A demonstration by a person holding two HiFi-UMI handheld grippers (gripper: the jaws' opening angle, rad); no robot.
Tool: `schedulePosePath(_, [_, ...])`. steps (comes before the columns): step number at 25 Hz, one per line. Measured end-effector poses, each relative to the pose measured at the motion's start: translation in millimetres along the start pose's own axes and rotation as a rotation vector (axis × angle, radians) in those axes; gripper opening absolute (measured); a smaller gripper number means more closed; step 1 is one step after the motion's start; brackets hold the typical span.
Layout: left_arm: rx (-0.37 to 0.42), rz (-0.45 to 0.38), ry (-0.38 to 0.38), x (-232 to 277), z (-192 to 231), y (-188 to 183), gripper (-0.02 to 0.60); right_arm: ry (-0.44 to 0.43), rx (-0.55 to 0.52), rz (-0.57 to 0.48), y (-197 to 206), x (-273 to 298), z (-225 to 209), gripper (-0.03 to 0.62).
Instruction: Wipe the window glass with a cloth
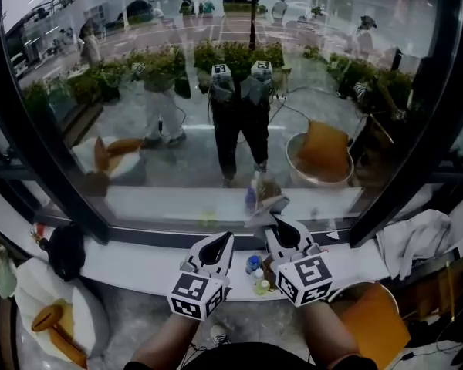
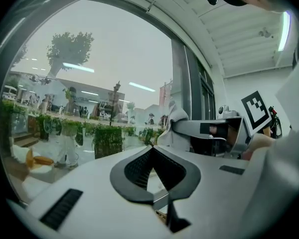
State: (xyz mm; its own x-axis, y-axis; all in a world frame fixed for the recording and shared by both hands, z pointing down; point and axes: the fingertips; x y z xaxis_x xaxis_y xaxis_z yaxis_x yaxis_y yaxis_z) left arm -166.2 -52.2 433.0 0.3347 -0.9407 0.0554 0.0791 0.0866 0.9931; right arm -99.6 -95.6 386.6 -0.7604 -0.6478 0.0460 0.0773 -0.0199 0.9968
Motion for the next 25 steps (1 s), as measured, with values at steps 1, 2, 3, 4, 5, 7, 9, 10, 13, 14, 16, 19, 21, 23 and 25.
schedulePosePath(1, [0.005,-0.002,0.004,-0.2,8.5,-2.1,0.008,0.005,-0.002,-0.005,-3.1,8.8,2.7,0.040])
schedulePosePath(2, [0.011,-0.004,0.007,-0.3,16.5,-4.4,0.008,0.011,-0.004,-0.011,-6.4,17.1,5.0,0.040])
schedulePosePath(3, [0.016,-0.007,0.010,-0.2,24.1,-6.6,0.008,0.016,-0.006,-0.016,-9.2,25.0,7.0,0.040])
schedulePosePath(4, [0.018,-0.008,0.013,-0.3,31.3,-8.3,0.008,0.021,-0.008,-0.021,-11.5,32.3,8.9,0.039])
schedulePosePath(5, [0.018,-0.009,0.015,-0.6,38.3,-9.6,0.008,0.026,-0.009,-0.024,-13.0,39.4,10.9,0.040])
schedulePosePath(7, [0.017,-0.008,0.017,-2.9,52.1,-10.5,0.008,0.035,-0.012,-0.028,-15.2,52.7,15.8,0.040])
schedulePosePath(9, [0.018,0.000,0.023,-5.5,63.4,-10.2,0.008,0.044,-0.018,-0.033,-18.3,65.0,20.5,0.040])
schedulePosePath(10, [0.017,0.008,0.027,-6.2,67.4,-10.1,0.008,0.048,-0.022,-0.035,-20.2,70.6,21.8,0.040])
schedulePosePath(13, [0.007,0.013,0.027,-4.1,73.5,-13.4,0.008,0.053,-0.034,-0.039,-26.4,83.1,20.7,0.039])
schedulePosePath(14, [0.006,0.011,0.025,-2.7,74.1,-15.1,0.008,0.054,-0.038,-0.040,-28.6,85.9,19.3,0.040])
schedulePosePath(16, [0.005,0.006,0.021,0.4,75.2,-17.8,0.008,0.055,-0.043,-0.039,-31.9,91.1,15.8,0.040])
schedulePosePath(19, [0.001,0.000,0.006,6.5,76.1,-21.5,0.008,0.051,-0.044,-0.037,-33.6,98.6,6.9,0.040])
schedulePosePath(21, [0.004,-0.003,-0.010,11.5,76.1,-23.3,0.008,0.043,-0.045,-0.035,-34.4,104.1,-1.5,0.040])
schedulePosePath(23, [0.004,-0.015,-0.035,15.9,78.4,-25.2,0.008,0.031,-0.044,-0.034,-34.5,111.6,-9.1,0.039])
schedulePosePath(25, [-0.004,-0.028,-0.067,20.5,83.8,-24.6,0.008,0.014,-0.047,-0.032,-34.9,121.4,-14.9,0.040])
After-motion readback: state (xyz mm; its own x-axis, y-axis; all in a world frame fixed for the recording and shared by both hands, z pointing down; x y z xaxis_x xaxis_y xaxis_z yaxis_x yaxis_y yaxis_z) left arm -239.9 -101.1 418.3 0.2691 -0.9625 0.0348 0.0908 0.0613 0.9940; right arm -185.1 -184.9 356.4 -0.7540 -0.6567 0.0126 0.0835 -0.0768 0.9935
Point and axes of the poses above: the fingertips, and each gripper's own axes: x forward along the fingers, z to its left, y out of its underside, and after that the axes turned 1 degree about -x, right-handed
